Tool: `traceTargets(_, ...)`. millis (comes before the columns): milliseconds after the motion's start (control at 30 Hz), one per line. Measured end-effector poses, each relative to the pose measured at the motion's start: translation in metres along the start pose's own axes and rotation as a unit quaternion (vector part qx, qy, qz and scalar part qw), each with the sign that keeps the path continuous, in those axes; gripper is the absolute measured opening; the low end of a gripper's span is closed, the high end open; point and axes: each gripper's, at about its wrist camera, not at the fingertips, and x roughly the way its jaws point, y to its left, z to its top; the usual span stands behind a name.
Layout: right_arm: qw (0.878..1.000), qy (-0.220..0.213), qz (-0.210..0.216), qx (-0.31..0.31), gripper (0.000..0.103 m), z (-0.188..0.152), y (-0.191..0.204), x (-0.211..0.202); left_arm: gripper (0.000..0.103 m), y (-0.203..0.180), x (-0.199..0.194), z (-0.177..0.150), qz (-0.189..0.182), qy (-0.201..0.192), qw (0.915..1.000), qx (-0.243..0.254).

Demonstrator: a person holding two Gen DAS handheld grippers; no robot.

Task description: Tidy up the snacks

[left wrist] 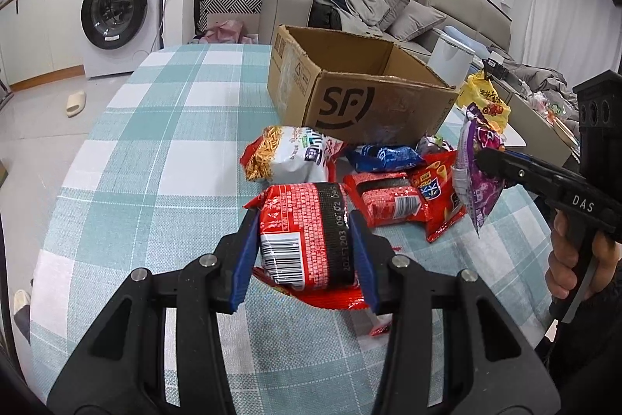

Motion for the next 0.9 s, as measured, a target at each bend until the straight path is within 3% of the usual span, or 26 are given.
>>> traceTargets(900,0.998,-0.049,-0.027,-0.004,0.043,0.042,-0.011,-0.033,0.042,-0.044,-0.003,0.063,-0.006,-0.057,0.9981,0.022)
